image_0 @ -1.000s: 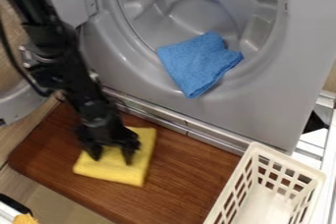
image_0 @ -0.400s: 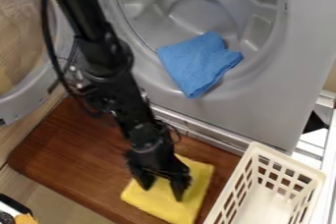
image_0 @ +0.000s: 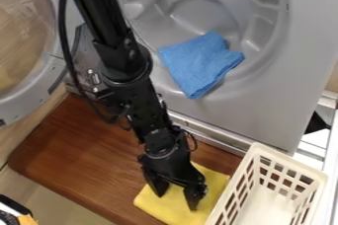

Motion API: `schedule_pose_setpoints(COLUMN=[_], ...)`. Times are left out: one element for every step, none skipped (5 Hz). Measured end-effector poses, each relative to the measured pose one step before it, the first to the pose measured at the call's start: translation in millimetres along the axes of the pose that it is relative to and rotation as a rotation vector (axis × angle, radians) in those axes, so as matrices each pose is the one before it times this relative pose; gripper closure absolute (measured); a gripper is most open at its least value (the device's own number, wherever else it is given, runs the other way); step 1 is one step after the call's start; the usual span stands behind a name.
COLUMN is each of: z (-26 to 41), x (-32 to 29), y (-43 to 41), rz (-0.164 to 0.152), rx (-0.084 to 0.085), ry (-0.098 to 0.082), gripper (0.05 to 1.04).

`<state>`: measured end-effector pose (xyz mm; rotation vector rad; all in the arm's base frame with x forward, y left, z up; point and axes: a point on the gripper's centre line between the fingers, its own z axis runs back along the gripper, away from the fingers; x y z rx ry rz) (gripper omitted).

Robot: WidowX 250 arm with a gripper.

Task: Move the yellow fabric to the right side

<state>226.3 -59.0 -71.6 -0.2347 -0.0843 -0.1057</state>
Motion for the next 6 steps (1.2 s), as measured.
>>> schedule_pose_setpoints(z=[7.2,16.6,24.23,26.26,26.52,0.6], x=[2.21,7.99,8.91,5.79,5.86,-0.28], y=[-5.03,-3.62,-5.35,-3.31,0.78,-0.8], rz=[-0.0034,-0.0195,-0.0186,-0.0018,-0.0114,-0.001], rx=[-0.0233,-0.0149,-0.0168,-0.012,-0.0059,-0.0037], ry=[-0.0199,-0.0322,-0.059,-0.0523,-0.0531,0.0017], gripper=[0.085,0.085,0.084,0.084,0.084,0.084])
